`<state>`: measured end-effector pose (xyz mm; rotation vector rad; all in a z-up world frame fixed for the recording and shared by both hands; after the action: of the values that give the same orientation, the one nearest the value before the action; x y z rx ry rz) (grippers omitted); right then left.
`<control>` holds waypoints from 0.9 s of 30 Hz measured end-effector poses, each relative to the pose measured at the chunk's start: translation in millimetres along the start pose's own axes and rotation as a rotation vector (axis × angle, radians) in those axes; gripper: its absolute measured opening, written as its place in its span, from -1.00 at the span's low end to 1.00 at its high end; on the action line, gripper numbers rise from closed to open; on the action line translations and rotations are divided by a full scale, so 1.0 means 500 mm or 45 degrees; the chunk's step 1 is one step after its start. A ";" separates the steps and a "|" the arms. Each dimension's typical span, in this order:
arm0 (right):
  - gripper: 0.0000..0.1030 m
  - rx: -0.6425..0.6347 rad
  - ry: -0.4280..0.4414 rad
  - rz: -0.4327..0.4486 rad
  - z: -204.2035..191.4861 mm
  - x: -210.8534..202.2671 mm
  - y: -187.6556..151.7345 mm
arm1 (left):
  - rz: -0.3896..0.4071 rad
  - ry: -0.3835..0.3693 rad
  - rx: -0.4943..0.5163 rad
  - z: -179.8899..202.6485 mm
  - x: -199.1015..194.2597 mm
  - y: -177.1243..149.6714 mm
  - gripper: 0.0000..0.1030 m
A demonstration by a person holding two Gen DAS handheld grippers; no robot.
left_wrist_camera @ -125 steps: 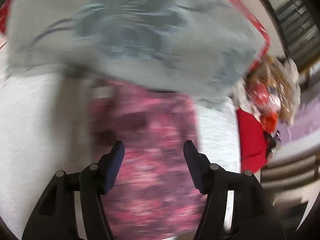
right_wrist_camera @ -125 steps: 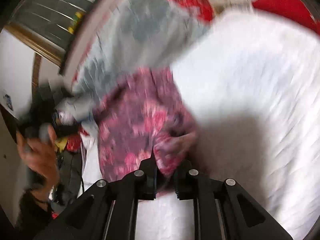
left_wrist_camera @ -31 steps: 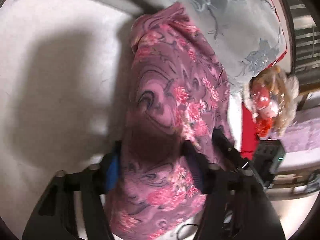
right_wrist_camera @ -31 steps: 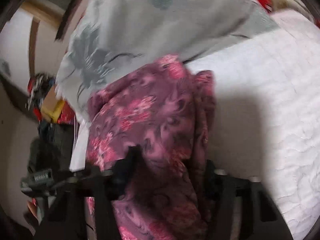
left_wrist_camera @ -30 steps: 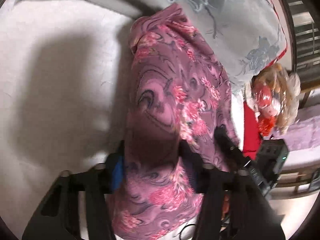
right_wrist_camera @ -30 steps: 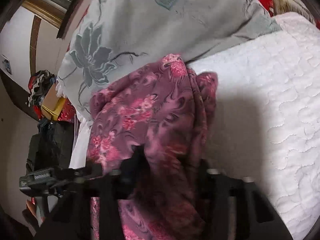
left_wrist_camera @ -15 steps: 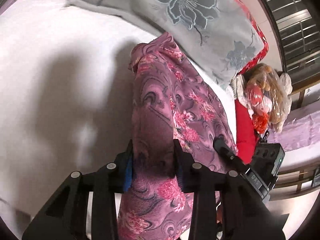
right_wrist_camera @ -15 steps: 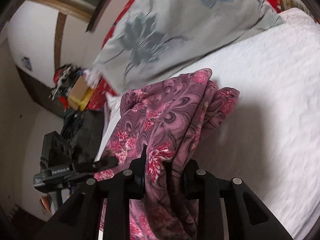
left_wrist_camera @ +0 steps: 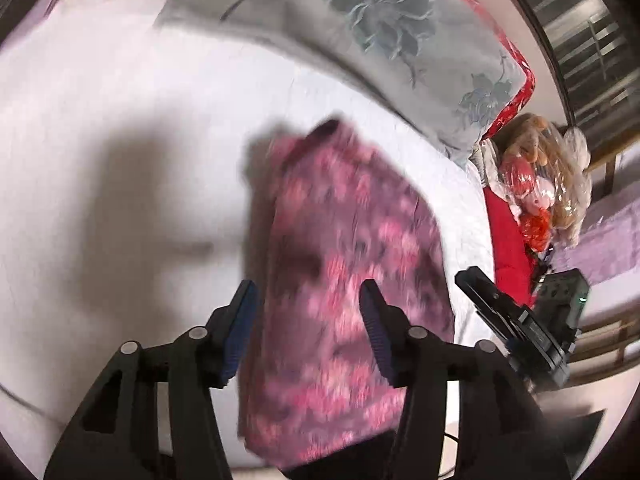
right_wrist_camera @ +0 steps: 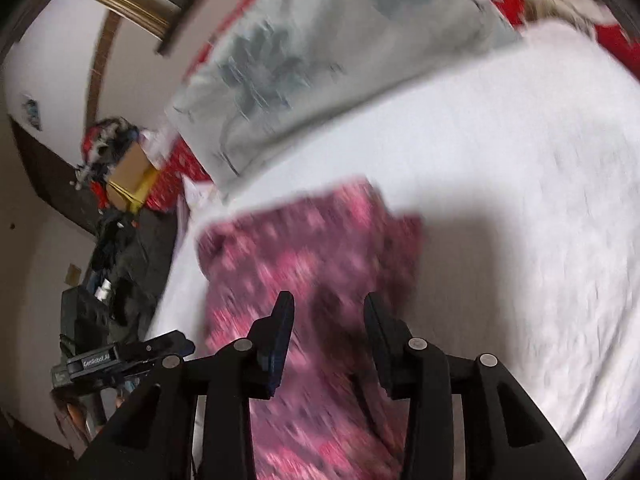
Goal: Fold small clothes
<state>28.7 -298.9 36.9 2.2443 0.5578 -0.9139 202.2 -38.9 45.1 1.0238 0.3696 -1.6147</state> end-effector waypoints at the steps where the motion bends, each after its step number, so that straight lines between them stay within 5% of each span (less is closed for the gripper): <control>1: -0.25 -0.019 0.019 0.012 -0.009 0.002 0.005 | 0.007 0.032 0.025 0.008 0.011 0.017 0.04; 6: -0.46 -0.226 -0.042 0.055 -0.067 0.071 0.040 | -0.009 0.275 0.144 0.020 0.102 0.113 0.04; 10: -0.64 -0.215 -0.150 0.032 -0.033 0.140 0.068 | -0.023 0.430 0.165 -0.005 0.178 0.169 0.10; 12: -0.81 -0.180 -0.194 -0.017 -0.003 0.177 0.074 | -0.087 0.414 0.077 -0.040 0.228 0.187 0.16; 15: -1.00 -0.120 -0.189 -0.032 0.027 0.204 0.082 | -0.035 0.465 0.123 -0.039 0.241 0.194 0.42; 18: -1.00 -0.098 -0.166 -0.067 0.034 0.206 0.095 | -0.066 0.417 0.082 -0.054 0.229 0.204 0.43; 22: -0.87 -0.125 -0.200 -0.055 0.019 0.155 0.099 | -0.051 0.242 -0.129 -0.109 0.153 0.205 0.42; 27: -0.68 -0.253 -0.042 -0.003 -0.021 0.064 0.051 | 0.036 0.255 0.007 -0.072 0.080 0.115 0.43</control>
<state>69.7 -305.0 29.4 2.0479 0.6094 -0.8559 269.8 -57.2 9.5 1.1939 0.4835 -1.4929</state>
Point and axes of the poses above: each gripper's, at about its wrist camera, not at the fingertips, and x roughly the way its jaws point, z to its right, y to its top, the point moved 1 cm from there along x, roughly the way its jaws point, and after that the axes turned 8 degrees about -y, right-handed, at the moved point
